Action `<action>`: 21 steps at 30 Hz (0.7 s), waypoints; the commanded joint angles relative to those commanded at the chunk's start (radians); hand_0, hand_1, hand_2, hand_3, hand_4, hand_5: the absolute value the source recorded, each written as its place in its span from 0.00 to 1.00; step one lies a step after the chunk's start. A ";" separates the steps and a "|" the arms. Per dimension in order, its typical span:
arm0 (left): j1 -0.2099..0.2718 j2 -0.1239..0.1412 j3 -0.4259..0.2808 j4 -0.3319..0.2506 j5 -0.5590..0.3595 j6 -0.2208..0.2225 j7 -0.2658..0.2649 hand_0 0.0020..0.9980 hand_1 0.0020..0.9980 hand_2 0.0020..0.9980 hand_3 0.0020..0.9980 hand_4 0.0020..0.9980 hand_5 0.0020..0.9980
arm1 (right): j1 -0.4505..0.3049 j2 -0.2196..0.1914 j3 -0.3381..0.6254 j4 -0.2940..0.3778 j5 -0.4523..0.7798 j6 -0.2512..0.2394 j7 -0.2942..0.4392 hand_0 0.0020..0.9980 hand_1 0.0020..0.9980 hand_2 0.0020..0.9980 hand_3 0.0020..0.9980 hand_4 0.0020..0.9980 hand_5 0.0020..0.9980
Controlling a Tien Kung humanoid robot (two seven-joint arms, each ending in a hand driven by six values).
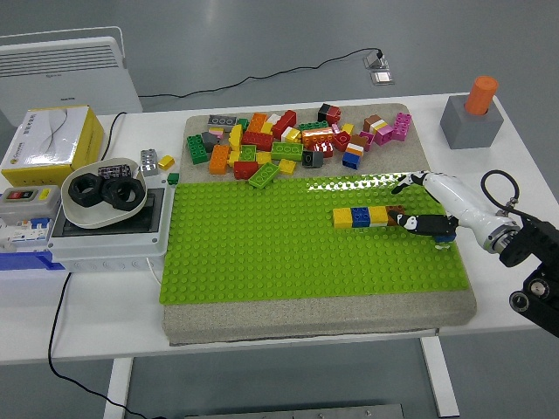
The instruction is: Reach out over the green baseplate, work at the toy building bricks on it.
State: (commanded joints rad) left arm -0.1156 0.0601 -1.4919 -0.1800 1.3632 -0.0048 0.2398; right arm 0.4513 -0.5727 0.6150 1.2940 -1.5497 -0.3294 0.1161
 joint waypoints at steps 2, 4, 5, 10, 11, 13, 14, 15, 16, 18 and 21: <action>0.000 -0.001 0.006 0.000 -0.004 0.003 0.003 0.62 0.41 0.57 0.70 0.99 1.00 | -0.015 -0.003 0.011 0.019 0.056 -0.024 0.029 0.86 0.84 0.81 0.65 0.70 0.41; 0.001 -0.002 0.014 0.000 -0.009 0.007 0.006 0.62 0.41 0.57 0.70 0.99 1.00 | -0.035 -0.005 0.029 0.038 0.107 -0.039 0.049 0.86 0.84 0.81 0.65 0.70 0.41; 0.001 -0.003 0.017 0.000 -0.010 0.008 0.008 0.62 0.41 0.57 0.70 0.98 1.00 | -0.045 -0.005 0.037 0.046 0.131 -0.043 0.055 0.84 0.83 0.80 0.65 0.71 0.36; 0.005 -0.008 0.033 0.000 -0.019 0.019 0.018 0.62 0.41 0.57 0.70 0.98 1.00 | -0.119 -0.005 0.111 0.068 0.210 -0.033 0.050 0.84 0.83 0.80 0.65 0.71 0.36; 0.006 -0.008 0.036 0.000 -0.020 0.021 0.020 0.62 0.41 0.57 0.71 0.98 1.00 | -0.133 -0.007 0.129 0.069 0.199 -0.025 0.041 0.84 0.82 0.80 0.66 0.74 0.23; 0.009 -0.010 0.041 0.000 -0.024 0.025 0.023 0.62 0.41 0.57 0.71 0.98 1.00 | -0.159 -0.014 0.166 0.071 0.163 -0.009 0.015 0.84 0.82 0.80 0.66 0.74 0.23; 0.010 -0.013 0.041 0.000 -0.022 0.029 0.026 0.62 0.41 0.57 0.71 0.98 1.00 | -0.175 -0.020 0.188 0.074 0.140 0.007 -0.006 0.84 0.82 0.80 0.66 0.74 0.23; 0.011 -0.014 0.041 0.000 -0.021 0.031 0.029 0.62 0.41 0.57 0.71 0.98 1.00 | -0.184 -0.025 0.202 0.077 0.123 0.018 -0.020 0.84 0.82 0.80 0.66 0.74 0.23; 0.012 -0.016 0.042 0.000 -0.022 0.034 0.033 0.62 0.41 0.57 0.71 0.98 1.00 | -0.196 -0.032 0.224 0.083 0.098 0.033 -0.042 0.84 0.82 0.80 0.66 0.74 0.23; 0.013 -0.018 0.042 0.000 -0.019 0.031 0.048 0.63 0.42 0.59 0.73 0.98 1.00 | -0.213 -0.042 0.256 0.097 0.064 0.052 -0.068 0.84 0.83 0.83 0.67 0.74 0.21; 0.014 -0.019 0.040 0.000 -0.011 0.024 0.071 0.63 0.42 0.59 0.73 0.98 1.00 | -0.231 -0.060 0.303 0.125 0.003 0.091 -0.113 0.84 0.83 0.83 0.67 0.74 0.21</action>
State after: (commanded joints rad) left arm -0.1016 0.0407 -1.4517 -0.1800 1.3519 0.0188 0.3108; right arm 0.2207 -0.6330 0.9176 1.4185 -1.5471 -0.2384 0.0032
